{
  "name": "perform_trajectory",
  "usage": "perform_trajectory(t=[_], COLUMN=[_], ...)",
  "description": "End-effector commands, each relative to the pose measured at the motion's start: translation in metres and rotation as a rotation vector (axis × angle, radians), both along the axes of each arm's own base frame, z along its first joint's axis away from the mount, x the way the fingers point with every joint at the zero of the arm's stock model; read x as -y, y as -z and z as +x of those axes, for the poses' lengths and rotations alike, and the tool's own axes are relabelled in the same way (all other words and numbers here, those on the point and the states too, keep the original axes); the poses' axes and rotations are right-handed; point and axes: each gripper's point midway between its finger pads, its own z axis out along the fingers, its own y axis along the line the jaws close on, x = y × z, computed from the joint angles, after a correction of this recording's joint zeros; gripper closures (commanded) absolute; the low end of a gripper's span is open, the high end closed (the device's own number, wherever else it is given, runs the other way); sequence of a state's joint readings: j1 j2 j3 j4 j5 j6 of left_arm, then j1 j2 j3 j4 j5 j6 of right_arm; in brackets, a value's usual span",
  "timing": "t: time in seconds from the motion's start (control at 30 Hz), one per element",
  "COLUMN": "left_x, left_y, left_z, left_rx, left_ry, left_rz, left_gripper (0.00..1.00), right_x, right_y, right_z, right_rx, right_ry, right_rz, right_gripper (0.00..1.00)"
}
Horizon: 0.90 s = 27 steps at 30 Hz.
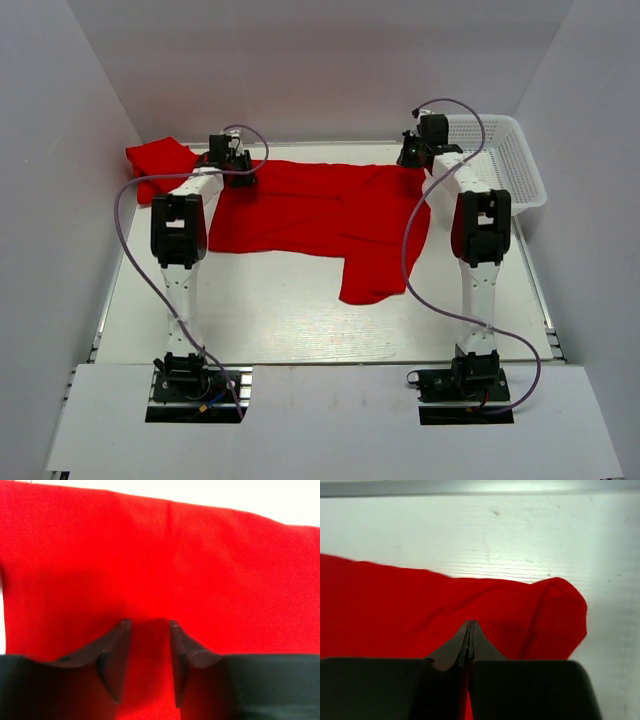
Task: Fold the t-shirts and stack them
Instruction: Fold the flattened tshirt in 1/3 of the way, then grap the side of the flattened tshirt closest away from the robot with both arms
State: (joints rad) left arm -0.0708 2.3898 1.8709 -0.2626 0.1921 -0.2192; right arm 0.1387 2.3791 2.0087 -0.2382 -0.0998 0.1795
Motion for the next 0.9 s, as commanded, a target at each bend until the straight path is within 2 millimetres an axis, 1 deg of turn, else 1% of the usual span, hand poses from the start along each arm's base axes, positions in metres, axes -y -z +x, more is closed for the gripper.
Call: perform_trajectory(t=[0.0, 0.03, 0.07, 0.1, 0.13, 0.17, 0.2, 0.23, 0.27, 0.3, 0.33, 0.37, 0.4, 0.43, 0.47, 0.5, 0.53, 0.57, 0.6, 0.63, 0.67, 0.7, 0.77, 0.8, 0.83, 0.87], left_x=[0.01, 0.009, 0.01, 0.009, 0.007, 0.007, 0.005, 0.001, -0.009, -0.011, -0.019, -0.03, -0.036, -0.047, -0.052, -0.056, -0.063, -0.065, -0.065, -0.066, -0.065, -0.063, -0.063, -0.065, -0.067, -0.066], left_y=[-0.13, -0.141, -0.158, -0.177, -0.209, -0.223, -0.219, -0.229, -0.253, -0.253, -0.234, -0.225, -0.236, -0.213, -0.2, -0.187, -0.181, -0.174, -0.156, -0.151, -0.141, -0.131, -0.115, -0.108, -0.107, -0.1], left_z=[-0.01, -0.019, -0.028, -0.035, -0.055, -0.065, -0.081, -0.09, -0.11, -0.123, -0.137, -0.15, -0.166, -0.18, -0.193, -0.209, -0.216, -0.223, -0.235, -0.238, -0.242, -0.245, -0.246, -0.247, -0.245, -0.245], left_rx=[0.219, 0.241, 0.264, 0.304, 0.357, 0.387, 0.372, 0.389, 0.43, 0.423, 0.379, 0.343, 0.368, 0.319, 0.273, 0.245, 0.237, 0.222, 0.188, 0.188, 0.164, 0.147, 0.106, 0.086, 0.088, 0.074], left_ry=[0.059, 0.059, 0.068, 0.074, 0.074, 0.074, 0.074, 0.053, 0.028, 0.011, -0.036, -0.081, -0.107, -0.163, -0.197, -0.219, -0.262, -0.281, -0.285, -0.285, -0.292, -0.292, -0.325, -0.342, -0.35, -0.367], left_rz=[-0.022, -0.023, -0.03, -0.023, -0.025, -0.026, -0.025, -0.013, -0.004, -0.004, 0.003, 0.009, 0.022, 0.054, 0.061, 0.064, 0.081, 0.075, 0.074, 0.074, 0.068, 0.05, 0.03, 0.024, 0.029, 0.011], left_gripper=[0.5, 0.45, 0.39, 0.36, 0.32, 0.21, 0.18, 0.17, 0.15, 0.13, 0.13, 0.13, 0.12, 0.12, 0.11, 0.11, 0.09, 0.08, 0.07, 0.07, 0.07, 0.07, 0.07, 0.07, 0.07, 0.07], right_x=[-0.02, -0.023, -0.023, -0.026, -0.025, -0.024, -0.017, -0.013, -0.009, -0.006, 0.0, 0.005, 0.009, 0.013, 0.012, 0.011, 0.008, 0.007, 0.009, 0.01, 0.01, 0.013, 0.017, 0.017, 0.019, 0.022], right_y=[-0.186, -0.181, -0.218, -0.234, -0.255, -0.263, -0.294, -0.271, -0.266, -0.242, -0.247, -0.239, -0.226, -0.201, -0.198, -0.169, -0.137, -0.137, -0.116, -0.086, -0.084, -0.064, -0.033, -0.028, -0.015, -0.005], right_z=[-0.016, -0.026, -0.041, -0.052, -0.085, -0.095, -0.129, -0.142, -0.153, -0.165, -0.197, -0.207, -0.227, -0.247, -0.261, -0.274, -0.29, -0.303, -0.315, -0.326, -0.333, -0.341, -0.356, -0.359, -0.364, -0.367], right_rx=[0.356, 0.34, 0.407, 0.442, 0.473, 0.494, 0.558, 0.512, 0.5, 0.452, 0.462, 0.446, 0.428, 0.375, 0.368, 0.3, 0.217, 0.213, 0.169, 0.095, 0.098, 0.056, -0.008, -0.021, -0.061, -0.09], right_ry=[-0.126, -0.144, -0.157, -0.175, -0.187, -0.182, -0.172, -0.158, -0.143, -0.137, -0.117, -0.098, -0.095, -0.087, -0.087, -0.086, -0.102, -0.09, -0.078, -0.068, -0.059, -0.039, -0.009, -0.01, 0.003, 0.023], right_rz=[0.048, 0.049, 0.055, 0.063, 0.059, 0.064, 0.063, 0.064, 0.059, 0.053, 0.07, 0.066, 0.07, 0.067, 0.094, 0.113, 0.128, 0.166, 0.171, 0.17, 0.189, 0.187, 0.19, 0.19, 0.182, 0.169], right_gripper=[1.0, 1.0, 1.0, 0.97, 0.91, 0.84, 0.71, 0.64, 0.58, 0.5, 0.37, 0.34, 0.32, 0.29, 0.27, 0.25, 0.24, 0.24, 0.22, 0.22, 0.21, 0.21, 0.2, 0.18, 0.18, 0.18])
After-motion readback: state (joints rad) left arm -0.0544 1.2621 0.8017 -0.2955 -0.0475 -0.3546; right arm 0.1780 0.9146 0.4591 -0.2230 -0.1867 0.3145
